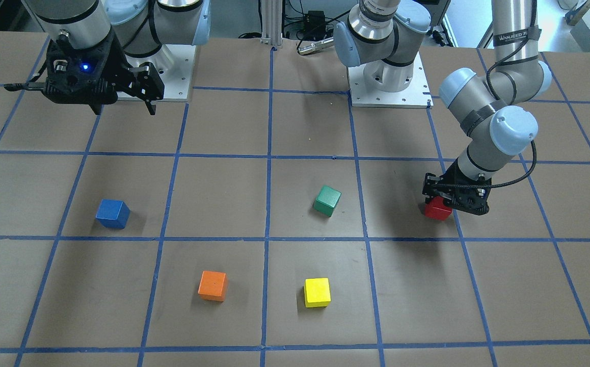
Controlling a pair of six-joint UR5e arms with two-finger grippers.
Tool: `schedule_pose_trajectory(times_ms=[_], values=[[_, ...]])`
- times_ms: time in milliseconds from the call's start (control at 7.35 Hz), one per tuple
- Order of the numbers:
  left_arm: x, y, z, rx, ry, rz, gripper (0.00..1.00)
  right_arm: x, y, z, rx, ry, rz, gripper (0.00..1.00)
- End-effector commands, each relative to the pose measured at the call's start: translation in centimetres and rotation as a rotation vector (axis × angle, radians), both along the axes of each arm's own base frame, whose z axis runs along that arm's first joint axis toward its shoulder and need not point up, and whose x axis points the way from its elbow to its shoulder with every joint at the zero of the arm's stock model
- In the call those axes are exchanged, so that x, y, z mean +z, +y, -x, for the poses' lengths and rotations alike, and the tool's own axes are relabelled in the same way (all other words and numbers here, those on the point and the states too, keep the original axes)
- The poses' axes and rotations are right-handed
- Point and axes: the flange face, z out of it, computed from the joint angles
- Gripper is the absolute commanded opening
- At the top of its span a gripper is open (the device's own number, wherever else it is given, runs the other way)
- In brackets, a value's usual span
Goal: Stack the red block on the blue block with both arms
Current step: 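Close the left gripper around the red cube, then lift the red cube and carry it toward the table centre, then set it down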
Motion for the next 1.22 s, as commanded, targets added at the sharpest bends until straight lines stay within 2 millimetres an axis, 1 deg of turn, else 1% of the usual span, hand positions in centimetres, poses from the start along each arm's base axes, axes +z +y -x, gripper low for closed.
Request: schedule_pose_trajectory(times_ms=[0, 136, 272, 408, 544, 680, 816, 952, 1088], values=[[3.0, -1.4, 0.6, 0.041, -0.004, 0.016, 0.0, 0.0, 0.0, 0.0, -0.003, 0.0, 0.001, 1.0], [5.2, -2.7, 1.9, 0.069, -0.014, 0.029, 0.0, 0.0, 0.0, 0.0, 0.003, 0.001, 0.001, 1.0], [7.1, -4.1, 4.5, 0.069, -0.012, 0.022, 0.0, 0.0, 0.0, 0.0, 0.002, 0.001, 0.001, 1.0], [9.1, -5.8, 7.9, 0.116, -0.011, 0.017, 0.0, 0.0, 0.0, 0.0, 0.003, -0.001, 0.001, 1.0], [11.4, -7.1, 12.0, 0.138, -0.004, 0.019, 0.0, 0.0, 0.0, 0.0, 0.003, 0.001, -0.001, 1.0], [12.6, -7.7, 16.2, 0.184, 0.001, 0.025, 0.0, -0.1, 0.0, 0.1, 0.005, 0.002, -0.001, 1.0], [12.1, -8.4, 19.9, 0.183, 0.005, 0.026, 0.0, -0.1, 0.0, 0.1, 0.005, -0.001, -0.001, 1.0], [11.4, -8.5, 24.9, 0.207, 0.038, 0.018, 0.0, -0.1, 0.0, 0.1, 0.0, -0.004, -0.001, 1.0], [9.5, -7.6, 30.3, 0.197, 0.032, -0.007, 0.0, -0.1, 0.0, 0.2, 0.005, 0.002, -0.001, 1.0]])
